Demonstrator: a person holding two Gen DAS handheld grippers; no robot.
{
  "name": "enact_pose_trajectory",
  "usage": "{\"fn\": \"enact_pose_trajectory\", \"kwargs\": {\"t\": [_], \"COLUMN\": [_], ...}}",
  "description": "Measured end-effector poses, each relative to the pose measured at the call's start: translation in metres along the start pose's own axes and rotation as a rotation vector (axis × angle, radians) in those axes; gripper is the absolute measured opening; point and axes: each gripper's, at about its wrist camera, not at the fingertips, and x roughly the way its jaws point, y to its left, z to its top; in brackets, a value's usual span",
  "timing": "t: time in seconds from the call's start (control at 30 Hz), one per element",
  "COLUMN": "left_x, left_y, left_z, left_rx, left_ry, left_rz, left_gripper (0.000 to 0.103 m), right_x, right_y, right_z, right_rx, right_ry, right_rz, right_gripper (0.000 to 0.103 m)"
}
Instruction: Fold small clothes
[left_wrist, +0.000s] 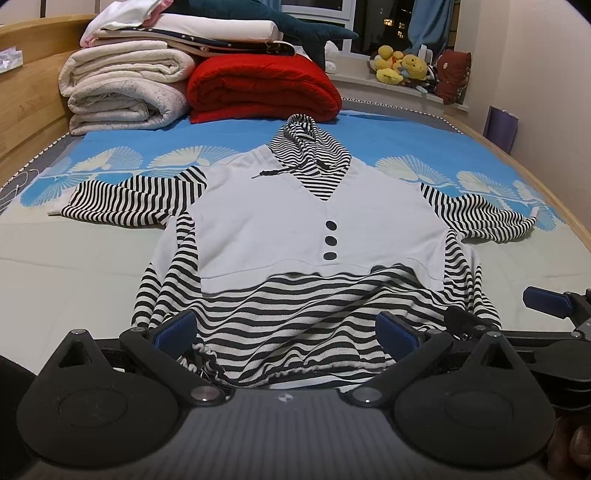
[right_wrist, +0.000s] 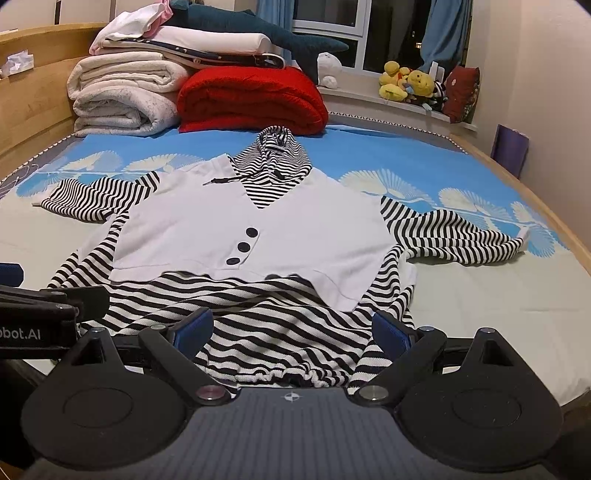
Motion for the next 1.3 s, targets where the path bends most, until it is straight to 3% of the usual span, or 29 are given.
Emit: {"fn": "enact_pose_trajectory", "kwargs": {"t": [0.53, 0.67, 0.97, 1.1, 1.17, 1.23, 1.3], "left_x": [0.003, 0.002, -0.002, -0.012, -0.018, -0.021, -0.011], "left_y": [0.0, 0.001, 0.002, 0.031, 0.043, 0.051, 0.069], "left_z": [0.005, 0.004, 0.013, 0.042, 0.06, 0.078, 0.097], "left_rx": [0.025, 0.002, 0.044, -0.033, 0.041, 0.15, 0.192], "left_ry": [0.034, 0.004, -0.016, -0.037, -0.099, -0.176, -0.195], "left_rz": [0.002, -0.025, 0.012, -0.022, -0.017, 0.014, 0.041], "left_gripper": [0.103, 0.103, 0.103, 0.103, 0.103, 0.102, 0.093], "right_x": [0.001, 0.001, 0.002, 0.001, 0.001, 0.002, 0.005], "right_y": [-0.001, -0.003, -0.012, -0.039, -0.065, -0.096, -0.124], "right_z": [0.003, 0.001, 0.005, 0.018, 0.036, 0.057, 0.071], "right_rx": [-0.016, -0.011, 0.014, 0.097, 0.116, 0.127, 0.167], "right_ry": [0.008, 0.009, 0.022, 0.024, 0.002, -0.037, -0.06], "right_rz": [-0.013, -0.02, -0.024, -0.03, -0.036, -0.075, -0.102], "right_gripper": [0.092, 0.092, 0.089, 0.087, 0.078, 0.076, 0.071]}}
